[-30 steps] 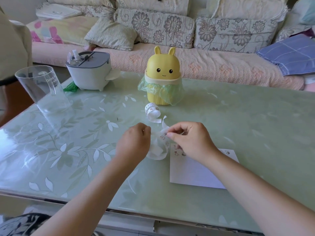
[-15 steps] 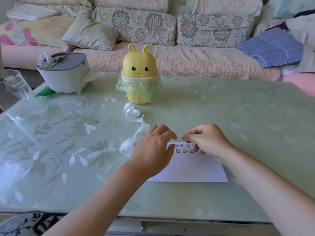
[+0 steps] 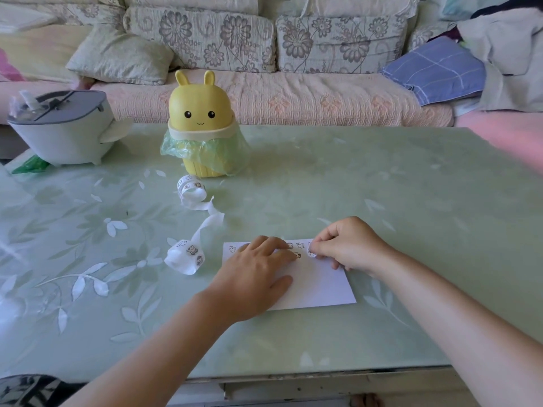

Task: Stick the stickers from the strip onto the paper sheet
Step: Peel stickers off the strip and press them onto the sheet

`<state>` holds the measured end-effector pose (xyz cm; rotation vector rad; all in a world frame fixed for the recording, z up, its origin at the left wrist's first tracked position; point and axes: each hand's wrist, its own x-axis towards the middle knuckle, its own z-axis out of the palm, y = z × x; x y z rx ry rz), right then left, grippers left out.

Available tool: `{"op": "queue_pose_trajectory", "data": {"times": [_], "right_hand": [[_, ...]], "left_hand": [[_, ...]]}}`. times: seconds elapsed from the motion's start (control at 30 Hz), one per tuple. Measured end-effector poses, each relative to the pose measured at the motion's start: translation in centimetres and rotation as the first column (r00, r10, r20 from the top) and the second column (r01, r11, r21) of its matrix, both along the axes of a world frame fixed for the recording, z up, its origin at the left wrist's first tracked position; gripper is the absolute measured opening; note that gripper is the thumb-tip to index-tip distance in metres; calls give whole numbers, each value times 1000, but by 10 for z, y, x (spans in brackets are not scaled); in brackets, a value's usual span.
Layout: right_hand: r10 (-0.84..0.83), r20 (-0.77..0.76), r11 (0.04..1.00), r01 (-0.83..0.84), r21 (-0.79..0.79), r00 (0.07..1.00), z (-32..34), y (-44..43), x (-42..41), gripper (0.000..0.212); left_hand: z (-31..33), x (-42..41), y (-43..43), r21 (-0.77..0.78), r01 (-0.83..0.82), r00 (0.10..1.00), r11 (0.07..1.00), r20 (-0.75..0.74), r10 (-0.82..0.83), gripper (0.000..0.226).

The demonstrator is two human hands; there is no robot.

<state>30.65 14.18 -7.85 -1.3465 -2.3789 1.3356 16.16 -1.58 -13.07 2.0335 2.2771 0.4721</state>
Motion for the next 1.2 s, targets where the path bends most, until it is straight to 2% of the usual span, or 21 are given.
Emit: {"op": "queue_pose_trajectory", "data": {"times": [0.47, 0.77, 0.97, 1.03, 1.1, 1.2], "right_hand": [[-55, 63, 998, 53, 34, 997, -8, -1, -10, 5], [-90, 206, 989, 64, 130, 974, -6, -4, -21, 8], [-75, 411, 962, -43, 270, 908, 3, -7, -27, 21], [-101, 458, 926, -84, 367, 883, 5, -7, -27, 21], [-133, 479, 875, -124, 467, 867, 6, -5, -24, 34], [-132, 424, 885, -86, 458, 896, 4, -6, -13, 41]], "left_hand": [[-1, 0, 2, -26, 1, 1000, 1000, -10, -1, 51], [1, 9, 1, -18, -14, 994, 1000, -105, 12, 48], [-1, 11, 3, -16, -23, 993, 1000, -120, 21, 49], [-1, 12, 3, -15, -28, 992, 1000, -125, 25, 49], [-1, 13, 4, -5, -31, 991, 1000, -129, 30, 48], [0, 14, 5, -8, -37, 991, 999, -130, 36, 50]]}}
